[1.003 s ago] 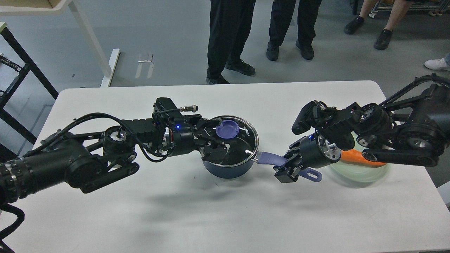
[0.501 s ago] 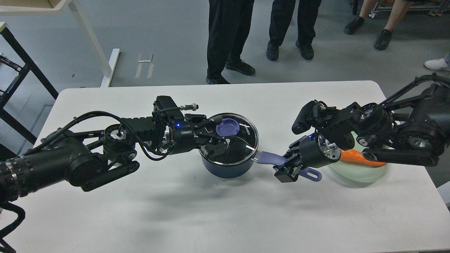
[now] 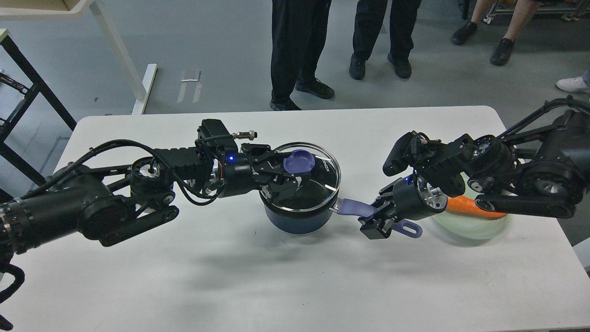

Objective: Open pot lid
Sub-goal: 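Lift the glass lid off the pot with the left gripper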

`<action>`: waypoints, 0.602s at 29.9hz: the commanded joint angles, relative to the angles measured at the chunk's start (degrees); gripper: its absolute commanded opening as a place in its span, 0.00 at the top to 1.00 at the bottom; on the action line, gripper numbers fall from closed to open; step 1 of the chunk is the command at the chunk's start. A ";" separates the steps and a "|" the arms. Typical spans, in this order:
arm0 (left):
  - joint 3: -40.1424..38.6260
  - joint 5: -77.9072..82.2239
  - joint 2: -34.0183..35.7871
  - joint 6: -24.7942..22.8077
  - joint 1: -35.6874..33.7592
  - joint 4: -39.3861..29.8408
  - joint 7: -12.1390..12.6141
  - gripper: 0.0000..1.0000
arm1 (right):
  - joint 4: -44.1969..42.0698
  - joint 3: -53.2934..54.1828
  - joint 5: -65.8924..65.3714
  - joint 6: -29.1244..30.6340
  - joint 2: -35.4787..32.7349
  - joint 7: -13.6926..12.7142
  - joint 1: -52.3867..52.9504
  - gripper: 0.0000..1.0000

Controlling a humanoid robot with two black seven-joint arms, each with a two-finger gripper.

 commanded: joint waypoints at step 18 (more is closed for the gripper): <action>3.79 -4.00 18.53 3.50 5.66 2.50 -2.90 0.58 | 0.00 0.06 0.00 0.00 -0.53 0.09 -0.01 0.74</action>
